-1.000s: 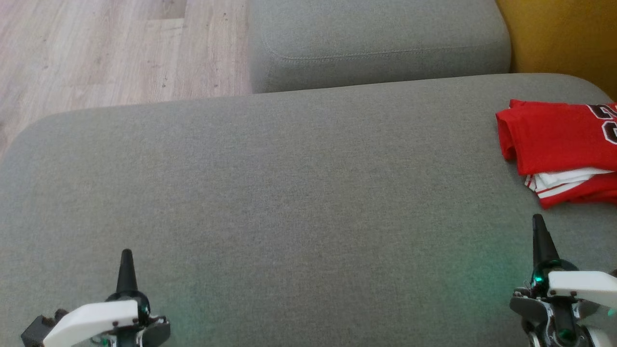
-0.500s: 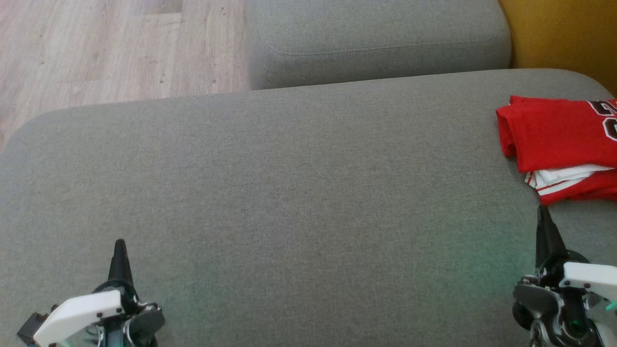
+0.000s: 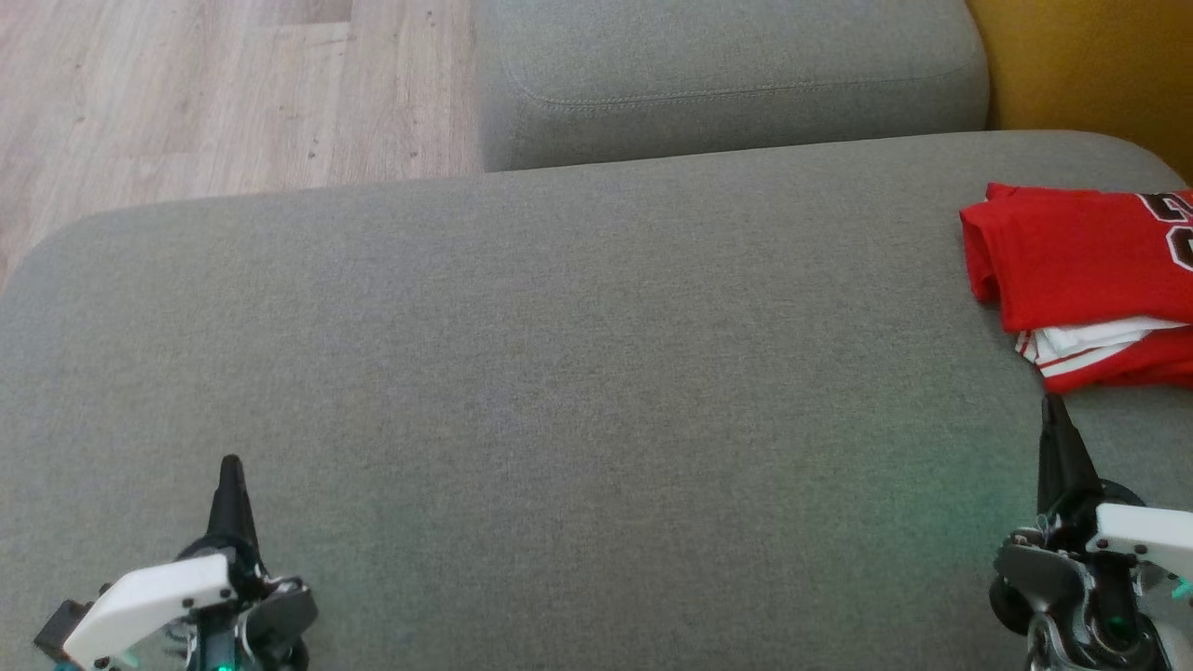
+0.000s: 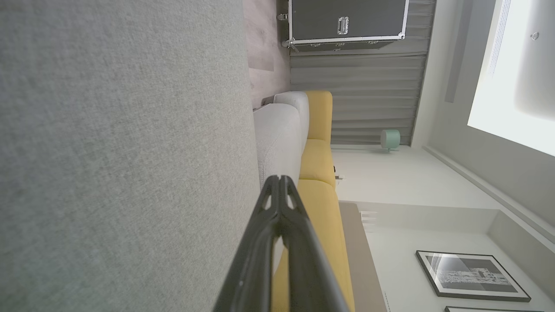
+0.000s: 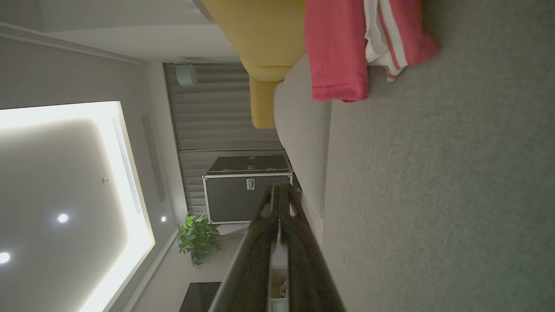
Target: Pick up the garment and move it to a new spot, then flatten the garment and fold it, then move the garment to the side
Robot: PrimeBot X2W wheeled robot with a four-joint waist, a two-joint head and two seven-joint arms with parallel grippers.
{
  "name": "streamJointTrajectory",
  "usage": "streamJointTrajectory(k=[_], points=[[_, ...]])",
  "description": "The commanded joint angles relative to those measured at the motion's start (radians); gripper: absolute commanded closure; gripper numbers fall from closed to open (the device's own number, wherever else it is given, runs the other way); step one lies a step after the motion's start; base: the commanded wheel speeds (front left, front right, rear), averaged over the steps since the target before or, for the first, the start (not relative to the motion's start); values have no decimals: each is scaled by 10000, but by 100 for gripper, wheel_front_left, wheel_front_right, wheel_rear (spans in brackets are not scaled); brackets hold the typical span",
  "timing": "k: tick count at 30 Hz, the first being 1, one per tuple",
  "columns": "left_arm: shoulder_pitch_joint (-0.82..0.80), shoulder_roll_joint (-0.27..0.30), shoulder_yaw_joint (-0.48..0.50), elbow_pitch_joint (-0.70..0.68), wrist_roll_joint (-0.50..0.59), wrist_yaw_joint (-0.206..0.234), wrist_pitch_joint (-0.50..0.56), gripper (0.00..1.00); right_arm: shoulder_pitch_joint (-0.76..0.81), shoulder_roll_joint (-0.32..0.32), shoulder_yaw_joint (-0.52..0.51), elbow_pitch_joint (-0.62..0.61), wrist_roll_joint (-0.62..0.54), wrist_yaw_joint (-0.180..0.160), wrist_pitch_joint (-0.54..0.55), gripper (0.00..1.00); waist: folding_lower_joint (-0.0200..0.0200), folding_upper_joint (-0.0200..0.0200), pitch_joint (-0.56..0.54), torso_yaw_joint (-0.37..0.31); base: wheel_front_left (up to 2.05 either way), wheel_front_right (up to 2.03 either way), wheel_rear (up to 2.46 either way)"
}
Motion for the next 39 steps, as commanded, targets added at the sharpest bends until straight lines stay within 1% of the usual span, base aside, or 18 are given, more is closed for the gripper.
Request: streamJointTrajectory(k=[1, 39], points=[[-497, 100, 414, -289, 16, -69, 71, 100, -516, -14, 164, -380, 62, -7, 96, 100, 0, -1, -1, 0, 0, 0, 0], [-507, 11, 540, -283, 122, -69, 173, 100, -522, 27, 105, -376, 12, -7, 143, 100, 0, -1, -1, 0, 0, 0, 0]])
